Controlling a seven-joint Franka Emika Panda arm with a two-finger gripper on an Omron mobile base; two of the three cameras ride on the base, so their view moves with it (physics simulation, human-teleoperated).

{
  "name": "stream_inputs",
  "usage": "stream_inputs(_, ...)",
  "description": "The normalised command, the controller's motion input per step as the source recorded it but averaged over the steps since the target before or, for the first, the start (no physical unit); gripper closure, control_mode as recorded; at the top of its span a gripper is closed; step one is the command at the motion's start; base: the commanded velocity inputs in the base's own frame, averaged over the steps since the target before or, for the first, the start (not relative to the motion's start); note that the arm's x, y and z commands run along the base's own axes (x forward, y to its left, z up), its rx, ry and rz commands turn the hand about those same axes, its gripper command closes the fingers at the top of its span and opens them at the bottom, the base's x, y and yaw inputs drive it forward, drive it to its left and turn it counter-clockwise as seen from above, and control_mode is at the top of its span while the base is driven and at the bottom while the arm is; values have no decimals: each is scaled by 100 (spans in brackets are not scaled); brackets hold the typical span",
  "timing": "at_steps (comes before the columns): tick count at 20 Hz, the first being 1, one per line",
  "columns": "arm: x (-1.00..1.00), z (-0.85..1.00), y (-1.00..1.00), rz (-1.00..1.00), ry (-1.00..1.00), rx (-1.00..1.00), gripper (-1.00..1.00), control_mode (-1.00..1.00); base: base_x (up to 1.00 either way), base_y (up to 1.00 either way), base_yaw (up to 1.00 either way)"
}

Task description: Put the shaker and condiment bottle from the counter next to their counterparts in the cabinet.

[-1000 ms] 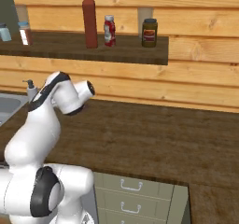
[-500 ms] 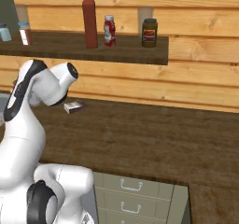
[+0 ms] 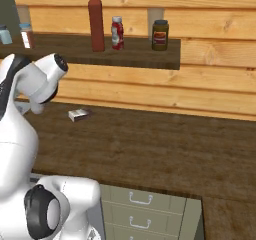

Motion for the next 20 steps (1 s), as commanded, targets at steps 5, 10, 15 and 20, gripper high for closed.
stream_inputs(5, -22, 40, 22, -5, -14, 0, 100, -100, 0, 0, 0)
stream_inputs(10, -10, 68, 1, -14, -13, 0, 100, -100, 0, 0, 0)
stream_inputs(15, 37, -13, 45, -16, 12, -8, 100, -100, 0, 0, 0)
stream_inputs(20, 19, 18, 22, -12, 0, -4, 100, -100, 0, 0, 0)
